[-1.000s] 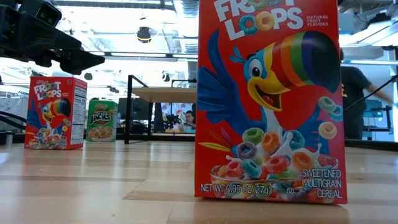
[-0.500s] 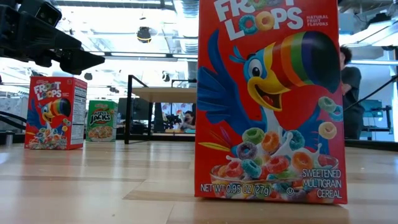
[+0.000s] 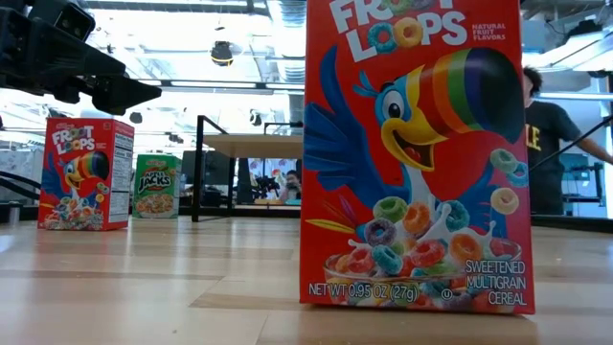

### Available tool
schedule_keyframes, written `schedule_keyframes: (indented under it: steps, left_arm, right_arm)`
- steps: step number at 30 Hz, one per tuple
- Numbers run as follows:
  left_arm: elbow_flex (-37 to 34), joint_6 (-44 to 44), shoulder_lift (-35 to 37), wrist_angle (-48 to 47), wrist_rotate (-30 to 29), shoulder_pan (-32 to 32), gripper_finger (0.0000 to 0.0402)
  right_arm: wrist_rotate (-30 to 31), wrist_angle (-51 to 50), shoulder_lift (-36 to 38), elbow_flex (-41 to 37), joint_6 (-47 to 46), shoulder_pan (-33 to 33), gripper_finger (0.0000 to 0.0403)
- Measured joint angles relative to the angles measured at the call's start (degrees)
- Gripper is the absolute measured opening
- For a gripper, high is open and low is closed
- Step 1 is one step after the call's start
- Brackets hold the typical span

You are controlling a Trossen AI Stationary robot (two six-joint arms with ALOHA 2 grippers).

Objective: Stack cereal on shelf
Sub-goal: Put the top right blue cereal box on the shelf, then put the top red cereal box on the shelf

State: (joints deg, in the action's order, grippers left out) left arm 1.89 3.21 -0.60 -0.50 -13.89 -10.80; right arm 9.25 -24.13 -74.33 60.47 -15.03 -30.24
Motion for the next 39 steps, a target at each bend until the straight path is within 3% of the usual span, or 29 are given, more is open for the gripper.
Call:
schedule_keyframes:
  steps: [22, 39]
  left_arm:
    - [0.0, 0.0, 0.0, 0.0, 0.0, 0.0, 0.0379]
    - [0.0, 0.0, 0.0, -0.02, 0.02, 0.0, 0.0379]
  right_arm:
    - [1.64, 1.27, -0.05, 0.0, -7.65, 1.84, 0.0272]
    - [2.83, 7.93, -4.81, 0.0, -9.0, 2.7, 0.0272]
